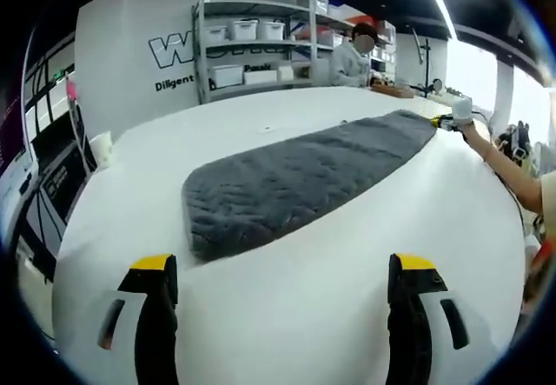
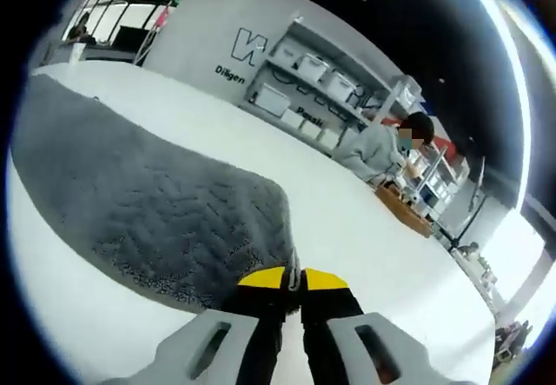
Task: Open the folded towel by lifting each exposed corner and separating the folded layers until the towel lies flat within the target outline without major curled edges
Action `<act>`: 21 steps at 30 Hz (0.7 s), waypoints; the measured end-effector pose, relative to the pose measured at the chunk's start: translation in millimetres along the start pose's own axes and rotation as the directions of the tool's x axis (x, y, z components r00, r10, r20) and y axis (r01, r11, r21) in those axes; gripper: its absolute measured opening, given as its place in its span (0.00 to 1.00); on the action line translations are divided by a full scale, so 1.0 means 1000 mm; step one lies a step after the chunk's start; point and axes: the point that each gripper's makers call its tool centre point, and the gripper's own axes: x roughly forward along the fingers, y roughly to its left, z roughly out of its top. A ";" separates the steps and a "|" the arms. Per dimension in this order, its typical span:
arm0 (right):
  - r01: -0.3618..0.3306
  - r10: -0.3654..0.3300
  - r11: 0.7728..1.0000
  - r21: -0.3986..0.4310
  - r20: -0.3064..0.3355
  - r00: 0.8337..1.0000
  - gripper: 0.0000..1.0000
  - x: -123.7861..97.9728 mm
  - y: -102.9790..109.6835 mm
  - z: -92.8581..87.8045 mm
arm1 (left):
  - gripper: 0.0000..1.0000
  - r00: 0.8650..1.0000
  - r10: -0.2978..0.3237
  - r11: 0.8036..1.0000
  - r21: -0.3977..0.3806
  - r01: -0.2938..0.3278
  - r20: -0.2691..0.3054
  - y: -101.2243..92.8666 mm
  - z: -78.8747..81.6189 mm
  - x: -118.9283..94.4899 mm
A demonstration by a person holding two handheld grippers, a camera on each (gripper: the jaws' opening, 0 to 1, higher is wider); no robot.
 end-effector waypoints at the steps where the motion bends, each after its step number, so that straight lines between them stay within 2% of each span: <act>1: -0.001 0.001 1.000 0.002 -0.004 1.000 0.01 0.001 0.000 -0.002 | 0.99 1.000 0.000 1.000 -0.001 0.000 -0.001 0.000 0.000 0.000; 7: -0.003 0.003 1.000 0.027 0.001 1.000 0.03 0.000 -0.002 -0.003 | 0.99 1.000 0.003 1.000 -0.001 -0.003 -0.002 0.001 0.000 0.000; 9: 0.017 -0.017 0.999 0.032 -0.001 1.000 0.08 0.000 -0.006 -0.003 | 0.99 1.000 0.002 1.000 -0.001 -0.002 -0.001 -0.001 0.000 -0.001; 14: 0.097 -0.097 0.994 0.053 0.000 0.995 0.35 -0.011 -0.025 0.001 | 0.99 1.000 0.000 1.000 0.000 0.000 0.000 -0.001 0.000 -0.001; 16: 0.116 -0.116 0.991 0.065 0.006 0.993 0.41 -0.018 -0.029 0.004 | 0.99 1.000 0.000 1.000 0.000 0.000 0.002 -0.002 0.000 -0.001; 19: 0.127 -0.128 0.989 0.069 0.010 0.992 0.43 -0.028 -0.032 0.007 | 0.99 1.000 0.001 1.000 0.006 -0.001 -0.004 -0.004 -0.001 -0.001; 21: 0.116 -0.117 0.990 0.077 0.010 0.993 0.54 -0.032 -0.030 0.010 | 0.99 1.000 0.002 1.000 0.007 -0.002 -0.004 -0.004 -0.001 -0.002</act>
